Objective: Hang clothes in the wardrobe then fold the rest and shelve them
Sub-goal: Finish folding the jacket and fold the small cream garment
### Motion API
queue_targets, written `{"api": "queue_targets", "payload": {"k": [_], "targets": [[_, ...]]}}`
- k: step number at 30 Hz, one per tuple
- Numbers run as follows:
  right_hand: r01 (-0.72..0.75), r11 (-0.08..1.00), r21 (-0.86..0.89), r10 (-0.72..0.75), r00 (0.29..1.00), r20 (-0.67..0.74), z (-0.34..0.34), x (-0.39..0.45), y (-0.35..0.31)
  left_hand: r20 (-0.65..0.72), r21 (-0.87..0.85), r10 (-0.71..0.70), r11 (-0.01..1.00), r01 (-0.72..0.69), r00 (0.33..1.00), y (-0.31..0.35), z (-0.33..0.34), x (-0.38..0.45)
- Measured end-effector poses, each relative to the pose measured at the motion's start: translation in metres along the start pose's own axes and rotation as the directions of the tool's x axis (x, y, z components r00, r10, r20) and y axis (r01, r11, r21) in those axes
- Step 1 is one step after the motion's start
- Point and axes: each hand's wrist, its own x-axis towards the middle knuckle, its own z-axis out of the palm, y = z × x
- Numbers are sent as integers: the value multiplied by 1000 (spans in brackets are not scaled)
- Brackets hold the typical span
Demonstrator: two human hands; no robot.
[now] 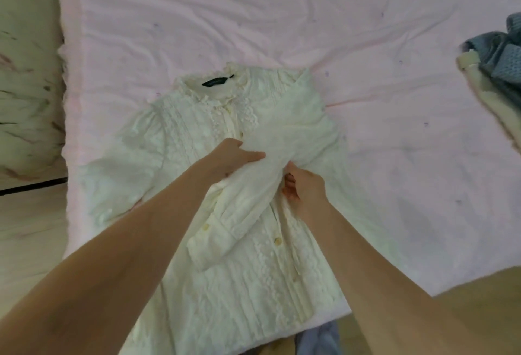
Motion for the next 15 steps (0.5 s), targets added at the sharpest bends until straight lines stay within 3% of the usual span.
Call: {"api": "queue_targets", "payload": {"k": [2,4,6,8,11,15], "targets": [[44,998,39,-44,999,6,-2,5,0,-33,22,36,999,-35,999,-2,5,-5],[147,987,-60,-153,981,-122,-9,4,3,-49,108,21,994,-16,999,-10,0,-11],[183,970,-158,-213,957,-197,-14,2,9,25,270,-8,963,1,1000,-22,-10,-16],[133,987,-90,-143,983,-117,-11,-6,12,84,329,29,943,-56,996,-29,-18,-24],[5,1000,-18,-4,997,72,-4,-14,10,23,250,128,960,-129,992,-30,-16,-26],[24,999,-47,-22,999,33,3,-14,6,45,387,124,913,-132,991,-31,-14,-27]]}}
